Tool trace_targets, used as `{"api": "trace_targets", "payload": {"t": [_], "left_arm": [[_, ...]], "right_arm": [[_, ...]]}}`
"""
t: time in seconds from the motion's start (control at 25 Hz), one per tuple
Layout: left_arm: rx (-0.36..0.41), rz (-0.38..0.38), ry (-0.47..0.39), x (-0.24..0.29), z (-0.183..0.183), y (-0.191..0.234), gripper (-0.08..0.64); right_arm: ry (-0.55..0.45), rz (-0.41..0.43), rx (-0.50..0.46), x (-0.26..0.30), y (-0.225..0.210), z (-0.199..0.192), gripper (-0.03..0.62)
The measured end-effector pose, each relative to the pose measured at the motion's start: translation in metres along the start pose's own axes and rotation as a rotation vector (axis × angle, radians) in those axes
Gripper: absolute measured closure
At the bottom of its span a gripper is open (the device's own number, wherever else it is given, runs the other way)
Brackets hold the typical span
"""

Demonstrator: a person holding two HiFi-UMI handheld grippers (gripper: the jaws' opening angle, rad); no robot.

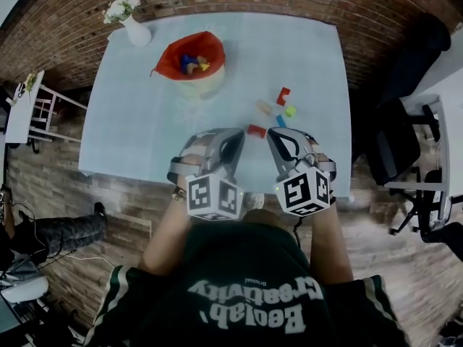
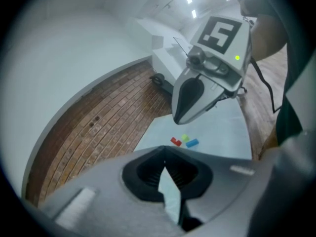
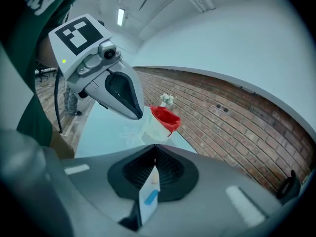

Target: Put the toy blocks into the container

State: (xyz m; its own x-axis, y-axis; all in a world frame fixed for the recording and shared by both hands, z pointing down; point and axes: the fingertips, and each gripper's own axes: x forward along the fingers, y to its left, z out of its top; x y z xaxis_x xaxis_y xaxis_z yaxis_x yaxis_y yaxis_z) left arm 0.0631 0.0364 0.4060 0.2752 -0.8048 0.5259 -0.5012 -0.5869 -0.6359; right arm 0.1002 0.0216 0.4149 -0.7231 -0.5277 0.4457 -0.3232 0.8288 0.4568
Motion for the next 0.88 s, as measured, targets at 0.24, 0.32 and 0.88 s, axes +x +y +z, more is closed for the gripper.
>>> {"api": "trace_targets", "payload": {"t": [0.24,0.32,0.88], "left_arm": [[-0.015,-0.009,0.029,0.01,-0.011,-0.005,0.555],[-0.014,-0.014,0.031,0.013,-0.015,-0.005,0.555],[-0.024,-0.09,0.006,0.049,-0.031,0.001,0.555]], "right_arm": [[-0.002,0.044,0.02,0.012,0.006,-0.011,0.584],[-0.008,0.054,0.044,0.015,0.007,-0.012,0.584],[0.151,0.221,0.144,0.072,0.026,-0.062,0.438]]}}
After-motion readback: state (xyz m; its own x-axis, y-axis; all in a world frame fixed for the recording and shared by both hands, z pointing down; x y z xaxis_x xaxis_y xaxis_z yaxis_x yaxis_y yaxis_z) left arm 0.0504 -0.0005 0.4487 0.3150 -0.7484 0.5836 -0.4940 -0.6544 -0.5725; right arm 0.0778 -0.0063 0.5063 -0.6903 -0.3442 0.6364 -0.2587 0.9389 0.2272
